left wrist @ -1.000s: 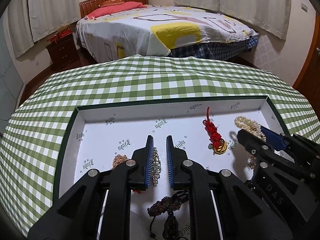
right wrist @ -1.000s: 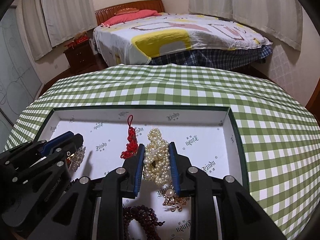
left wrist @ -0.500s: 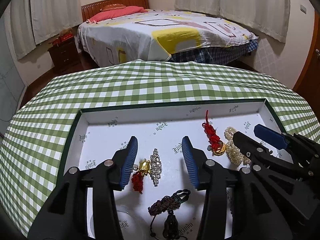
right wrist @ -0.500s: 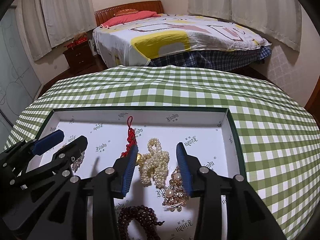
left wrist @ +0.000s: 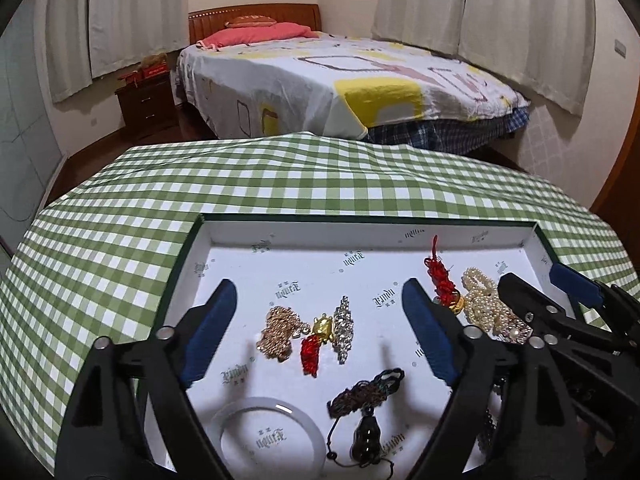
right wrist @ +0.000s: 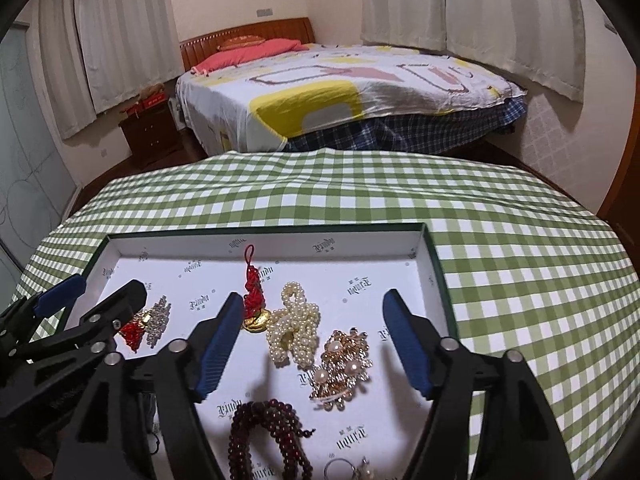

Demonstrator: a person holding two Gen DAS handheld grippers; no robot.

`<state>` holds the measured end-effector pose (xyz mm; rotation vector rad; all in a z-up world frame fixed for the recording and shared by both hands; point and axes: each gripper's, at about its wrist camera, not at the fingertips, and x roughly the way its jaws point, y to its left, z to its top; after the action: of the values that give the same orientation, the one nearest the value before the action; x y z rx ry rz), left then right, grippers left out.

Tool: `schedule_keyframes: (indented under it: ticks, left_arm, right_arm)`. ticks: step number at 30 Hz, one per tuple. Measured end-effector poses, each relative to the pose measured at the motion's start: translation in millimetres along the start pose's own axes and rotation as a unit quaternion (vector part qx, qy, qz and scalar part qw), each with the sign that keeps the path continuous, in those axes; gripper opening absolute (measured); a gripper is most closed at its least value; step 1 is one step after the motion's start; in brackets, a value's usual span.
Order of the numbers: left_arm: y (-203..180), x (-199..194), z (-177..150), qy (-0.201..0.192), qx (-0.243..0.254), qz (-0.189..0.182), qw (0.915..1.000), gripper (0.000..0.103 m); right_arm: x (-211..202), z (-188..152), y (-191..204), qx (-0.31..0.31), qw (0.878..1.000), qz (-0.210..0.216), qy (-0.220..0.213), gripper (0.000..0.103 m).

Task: Organize jewelry

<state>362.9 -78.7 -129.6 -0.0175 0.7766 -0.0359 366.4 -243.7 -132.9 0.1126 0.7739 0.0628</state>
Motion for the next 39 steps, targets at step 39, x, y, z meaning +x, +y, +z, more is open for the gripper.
schedule_keyframes:
  ticks: [39]
  left_arm:
    - [45.5, -269.5, -86.0, -0.141, -0.003, 0.013, 0.9900, 0.098]
  right_arm:
    - [-241.3, -74.1, 40.2, -0.021, 0.990, -0.001, -0.138, 0.081]
